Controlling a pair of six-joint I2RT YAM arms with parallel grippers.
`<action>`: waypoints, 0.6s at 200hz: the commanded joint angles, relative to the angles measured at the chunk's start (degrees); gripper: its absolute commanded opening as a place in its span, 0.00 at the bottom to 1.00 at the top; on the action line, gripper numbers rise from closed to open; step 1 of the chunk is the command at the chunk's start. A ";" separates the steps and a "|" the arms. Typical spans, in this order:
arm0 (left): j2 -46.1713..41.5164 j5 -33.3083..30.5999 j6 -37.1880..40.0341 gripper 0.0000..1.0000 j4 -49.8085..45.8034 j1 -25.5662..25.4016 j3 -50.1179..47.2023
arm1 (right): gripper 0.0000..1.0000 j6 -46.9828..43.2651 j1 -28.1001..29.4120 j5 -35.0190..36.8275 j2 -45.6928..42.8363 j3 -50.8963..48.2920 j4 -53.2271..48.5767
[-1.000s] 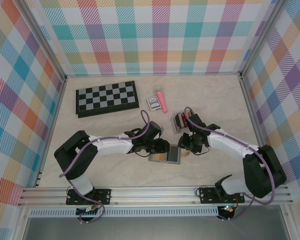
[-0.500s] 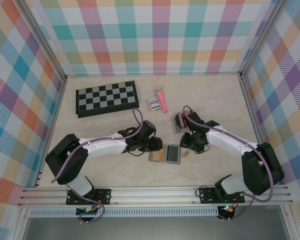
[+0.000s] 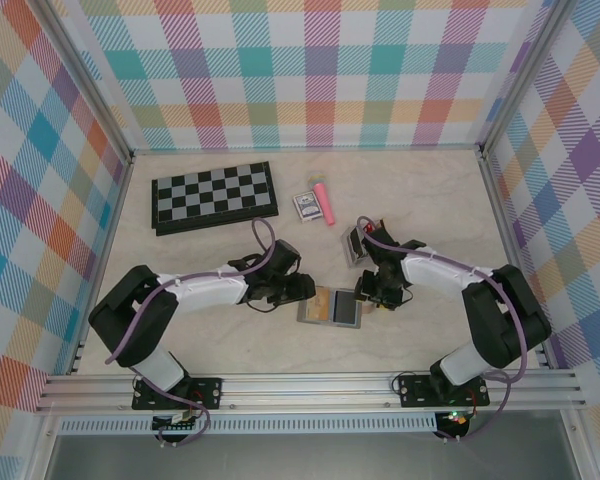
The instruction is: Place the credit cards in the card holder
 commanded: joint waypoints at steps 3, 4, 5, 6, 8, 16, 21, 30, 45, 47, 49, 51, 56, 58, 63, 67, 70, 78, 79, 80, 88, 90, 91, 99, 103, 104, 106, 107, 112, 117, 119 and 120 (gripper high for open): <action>2.20 3.13 -1.60 0.56 2.56 1.12 -1.06 | 0.52 -0.87 0.12 -1.68 1.07 -0.59 0.36; 2.21 3.23 -1.59 0.56 2.67 1.19 -1.10 | 0.51 -0.87 0.11 -1.68 1.12 -0.60 0.37; 2.30 3.40 -1.62 0.56 2.81 1.22 -1.17 | 0.51 -0.87 0.11 -1.68 1.15 -0.60 0.37; 2.43 3.54 -1.64 0.56 2.89 1.28 -1.16 | 0.51 -0.91 0.11 -1.68 1.16 -0.64 0.32; 2.58 3.79 -1.61 0.56 3.07 1.32 -1.15 | 0.51 -0.92 0.10 -1.68 1.24 -0.63 0.36; 3.29 4.70 -1.66 0.57 3.37 1.48 -0.94 | 0.50 -0.92 0.10 -1.73 1.35 -0.82 0.30; 3.67 5.01 -1.74 0.56 3.22 1.46 -0.71 | 0.49 -0.87 0.18 -1.75 1.41 -0.94 0.43; 3.97 5.39 -1.79 0.56 3.43 1.47 -0.74 | 0.48 -0.87 0.19 -1.97 1.40 -1.17 0.70; 4.01 6.04 -2.03 0.57 4.30 1.46 -1.06 | 0.45 -0.80 0.28 -2.05 1.42 -1.39 0.82; 4.05 6.11 -2.04 0.57 4.35 1.45 -1.01 | 0.45 -0.85 0.28 -2.03 1.44 -1.39 0.79; 4.03 6.17 -2.02 0.57 4.40 1.47 -1.00 | 0.44 -0.86 0.28 -2.03 1.33 -1.39 0.89; 4.03 6.20 -2.01 0.57 4.39 1.46 -1.00 | 0.44 -0.93 0.28 -2.03 1.41 -1.35 0.78; 4.04 6.50 -1.93 0.57 4.59 1.44 -1.05 | 0.44 -0.94 0.36 -1.99 1.43 -1.24 0.70; 4.10 6.60 -1.99 0.57 4.75 1.49 -1.06 | 0.43 -0.89 0.39 -1.98 1.37 -1.24 0.71; 4.10 6.82 -1.86 0.56 5.05 1.49 -1.09 | 0.43 -0.87 0.41 -1.88 1.31 -1.29 0.67; 4.18 7.00 -1.91 0.56 5.19 1.45 -1.11 | 0.42 -0.87 0.37 -1.86 1.34 -1.30 0.59; 4.35 7.17 -1.88 0.56 5.31 1.47 -1.14 | 0.42 -0.91 0.37 -1.88 1.35 -1.29 0.63; 4.54 7.58 -1.80 0.55 5.60 1.43 -1.01 | 0.41 -0.87 0.39 -1.88 1.41 -1.20 0.68; 4.56 7.64 -1.77 0.55 5.60 1.43 -0.99 | 0.41 -0.87 0.38 -1.87 1.43 -1.21 0.70; 4.57 7.68 -1.76 0.55 5.64 1.42 -0.94 | 0.40 -0.87 0.37 -1.86 1.43 -1.17 0.67; 4.64 8.16 -1.69 0.53 6.01 1.44 -0.88 | 0.40 -0.87 0.37 -1.86 1.44 -1.19 0.66; 4.64 8.29 -1.73 0.53 6.09 1.47 -0.97 | 0.39 -0.76 0.39 -1.79 1.40 -1.21 0.66; 4.66 8.35 -1.74 0.52 6.20 1.49 -1.01 | 0.39 -0.77 0.38 -1.78 1.38 -1.21 0.73; 4.59 8.74 -1.68 0.50 6.46 1.44 -1.00 | 0.38 -0.78 0.42 -1.72 1.31 -1.16 0.70; 4.50 8.83 -1.66 0.49 6.47 1.49 -1.04 | 0.38 -0.70 0.43 -1.68 1.27 -1.21 0.71; 4.46 8.84 -1.62 0.49 6.47 1.46 -1.05 | 0.37 -0.70 0.49 -1.68 1.27 -1.21 0.71; 4.42 8.89 -1.65 0.48 6.47 1.50 -1.06 | 0.37 -0.69 0.46 -1.61 1.27 -1.26 0.65; 4.33 8.92 -1.65 0.48 6.47 1.46 -1.01 | 0.37 -0.69 0.46 -1.60 1.22 -1.24 0.64; 4.20 9.02 -1.47 0.46 6.56 1.49 -1.02 | 0.36 -0.61 0.50 -1.51 1.20 -1.25 0.71; 4.01 9.11 -1.27 0.44 6.53 1.45 -1.06 | 0.35 -0.61 0.46 -1.50 1.09 -1.26 0.77; 3.98 9.12 -1.19 0.43 6.44 1.43 -0.99 | 0.35 -0.60 0.46 -1.44 1.09 -1.34 0.80; 3.93 9.03 -1.20 0.43 6.41 1.47 -0.98 | 0.35 -0.56 0.46 -1.43 1.09 -1.32 0.76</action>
